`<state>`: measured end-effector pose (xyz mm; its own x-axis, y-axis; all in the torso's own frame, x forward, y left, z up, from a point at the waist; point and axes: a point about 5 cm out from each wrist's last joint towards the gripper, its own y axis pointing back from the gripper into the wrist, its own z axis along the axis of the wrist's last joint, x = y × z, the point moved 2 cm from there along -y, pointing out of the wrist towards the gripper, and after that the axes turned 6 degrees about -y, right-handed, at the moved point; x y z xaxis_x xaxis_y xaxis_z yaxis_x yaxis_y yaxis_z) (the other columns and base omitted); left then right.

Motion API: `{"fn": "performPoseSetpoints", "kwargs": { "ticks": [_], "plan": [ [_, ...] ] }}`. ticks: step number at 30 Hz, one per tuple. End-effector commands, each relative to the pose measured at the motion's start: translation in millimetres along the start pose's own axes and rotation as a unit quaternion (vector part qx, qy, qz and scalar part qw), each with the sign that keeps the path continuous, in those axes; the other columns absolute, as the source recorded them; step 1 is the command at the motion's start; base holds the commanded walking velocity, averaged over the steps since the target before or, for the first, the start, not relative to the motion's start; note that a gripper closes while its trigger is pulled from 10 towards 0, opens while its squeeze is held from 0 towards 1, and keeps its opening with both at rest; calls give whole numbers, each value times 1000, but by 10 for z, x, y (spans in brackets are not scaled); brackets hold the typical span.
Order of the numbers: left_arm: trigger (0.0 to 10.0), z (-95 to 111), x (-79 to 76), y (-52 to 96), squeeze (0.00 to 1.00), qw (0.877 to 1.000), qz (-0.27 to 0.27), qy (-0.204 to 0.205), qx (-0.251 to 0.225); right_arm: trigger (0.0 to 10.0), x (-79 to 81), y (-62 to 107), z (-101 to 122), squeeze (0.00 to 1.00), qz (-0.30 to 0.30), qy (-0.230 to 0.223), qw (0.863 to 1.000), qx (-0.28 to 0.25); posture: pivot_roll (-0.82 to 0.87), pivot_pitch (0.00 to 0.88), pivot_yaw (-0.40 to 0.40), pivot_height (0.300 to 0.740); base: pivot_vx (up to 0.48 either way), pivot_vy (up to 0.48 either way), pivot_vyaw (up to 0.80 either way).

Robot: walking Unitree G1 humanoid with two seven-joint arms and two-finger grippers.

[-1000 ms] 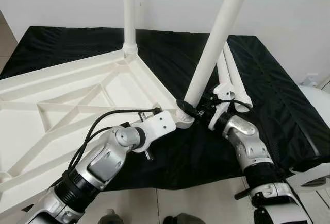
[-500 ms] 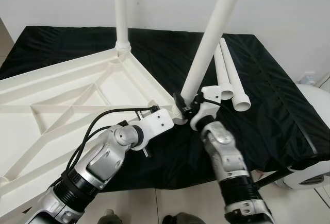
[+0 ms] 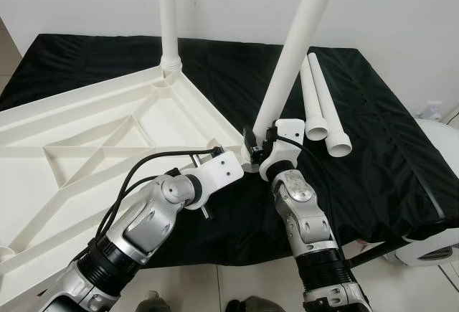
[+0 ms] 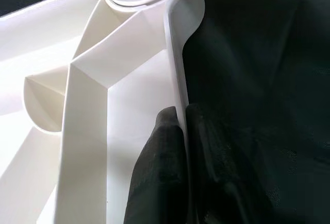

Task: Building children table

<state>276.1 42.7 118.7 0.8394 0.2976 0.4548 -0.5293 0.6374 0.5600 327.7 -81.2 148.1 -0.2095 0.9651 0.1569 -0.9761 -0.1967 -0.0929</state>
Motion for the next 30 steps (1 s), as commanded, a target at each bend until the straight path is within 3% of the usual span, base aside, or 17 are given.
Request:
{"fn": "performPoseSetpoints", "kwargs": {
  "ticks": [1,10,12,13,18,20,23,30],
  "plan": [
    [10000,149,-143,-30,0,999,-27,-28,-30,10000,4,31,-6,1000,-4,-4,1000,-1,42,0,-107,740,0,0,0],
    [10000,149,-142,-30,0,999,-27,-28,-30,10000,-63,60,-23,1000,0,0,1000,2,40,0,-105,740,0,0,0],
    [10000,150,-138,-29,0,999,-27,-28,-31,10000,-75,75,-54,992,24,4,1000,10,37,0,-103,740,0,0,0],
    [10000,151,-136,-30,0,999,-27,-29,-31,10000,-85,95,-102,0,54,3,998,23,36,0,-103,740,0,0,0],
    [10000,155,-130,-34,0,999,-27,-29,-32,10000,-111,130,-153,0,117,5,992,36,34,0,-102,740,0,0,0],
    [10000,158,-128,-34,0,999,-27,-29,-32,10000,-166,162,-182,0,179,10,983,46,35,0,-100,740,0,0,0],
    [10000,158,-121,-31,0,999,-27,-29,-32,10000,-257,177,-205,0,221,18,974,57,38,0,-97,740,0,0,0],
    [10000,155,-107,-24,0,999,-26,-29,-31,10000,-392,148,-219,0,252,21,965,67,38,0,-90,740,0,0,0]
  ]
}}
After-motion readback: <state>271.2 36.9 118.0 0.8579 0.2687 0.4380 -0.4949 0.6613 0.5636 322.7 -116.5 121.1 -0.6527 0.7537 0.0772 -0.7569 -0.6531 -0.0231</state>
